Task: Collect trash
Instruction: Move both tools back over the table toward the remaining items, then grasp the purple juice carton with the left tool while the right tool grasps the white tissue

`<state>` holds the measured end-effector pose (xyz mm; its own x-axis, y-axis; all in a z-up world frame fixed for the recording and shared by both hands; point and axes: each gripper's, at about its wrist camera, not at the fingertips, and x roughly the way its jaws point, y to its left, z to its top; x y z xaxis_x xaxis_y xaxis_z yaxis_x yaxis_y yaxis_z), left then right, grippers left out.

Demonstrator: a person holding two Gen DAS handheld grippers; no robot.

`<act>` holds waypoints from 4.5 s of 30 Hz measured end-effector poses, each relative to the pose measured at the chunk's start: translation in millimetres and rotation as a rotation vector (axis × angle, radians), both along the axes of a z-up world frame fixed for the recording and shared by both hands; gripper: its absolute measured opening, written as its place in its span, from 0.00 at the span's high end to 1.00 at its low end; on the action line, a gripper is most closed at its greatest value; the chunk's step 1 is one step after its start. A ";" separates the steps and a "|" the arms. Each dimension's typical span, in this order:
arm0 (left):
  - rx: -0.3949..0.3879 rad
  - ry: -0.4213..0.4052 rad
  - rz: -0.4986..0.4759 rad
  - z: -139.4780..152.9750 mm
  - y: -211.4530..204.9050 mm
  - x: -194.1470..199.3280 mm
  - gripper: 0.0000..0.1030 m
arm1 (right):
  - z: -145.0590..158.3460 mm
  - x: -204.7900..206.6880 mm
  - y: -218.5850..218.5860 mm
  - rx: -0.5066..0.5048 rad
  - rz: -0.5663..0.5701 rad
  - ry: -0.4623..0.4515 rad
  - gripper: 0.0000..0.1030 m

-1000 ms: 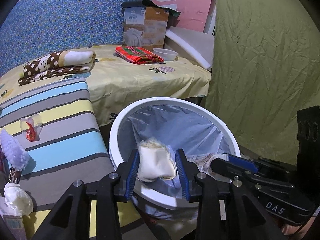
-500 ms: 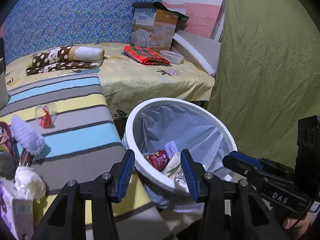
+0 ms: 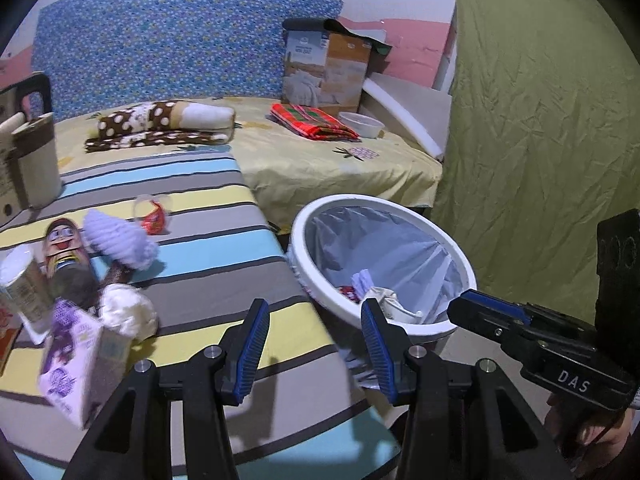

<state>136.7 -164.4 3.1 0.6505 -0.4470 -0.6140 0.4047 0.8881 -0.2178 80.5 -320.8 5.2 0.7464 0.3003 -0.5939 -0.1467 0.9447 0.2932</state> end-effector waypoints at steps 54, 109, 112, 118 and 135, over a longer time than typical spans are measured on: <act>0.119 0.026 0.253 -33.8 131.2 -12.0 0.38 | -6.1 2.8 98.8 -0.025 0.233 0.043 0.56; 0.107 0.060 0.471 -47.9 181.5 -3.4 0.43 | -17.2 67.5 137.1 -0.013 0.280 0.115 0.83; 0.106 0.057 0.476 -47.0 180.8 -5.1 0.44 | -14.3 59.3 130.3 0.001 0.272 0.113 0.83; 0.099 0.057 0.476 -42.1 171.6 -16.7 0.44 | -9.1 42.3 117.9 0.022 0.251 0.104 0.83; 0.111 0.012 0.335 -13.9 107.9 -33.8 0.44 | 0.2 22.7 75.4 0.067 0.172 0.058 0.83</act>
<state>102.8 -56.4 -10.8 0.7422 -0.1396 -0.6555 0.0844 0.9898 -0.1151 103.2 -245.3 5.4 0.6460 0.4603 -0.6090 -0.2851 0.8855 0.3669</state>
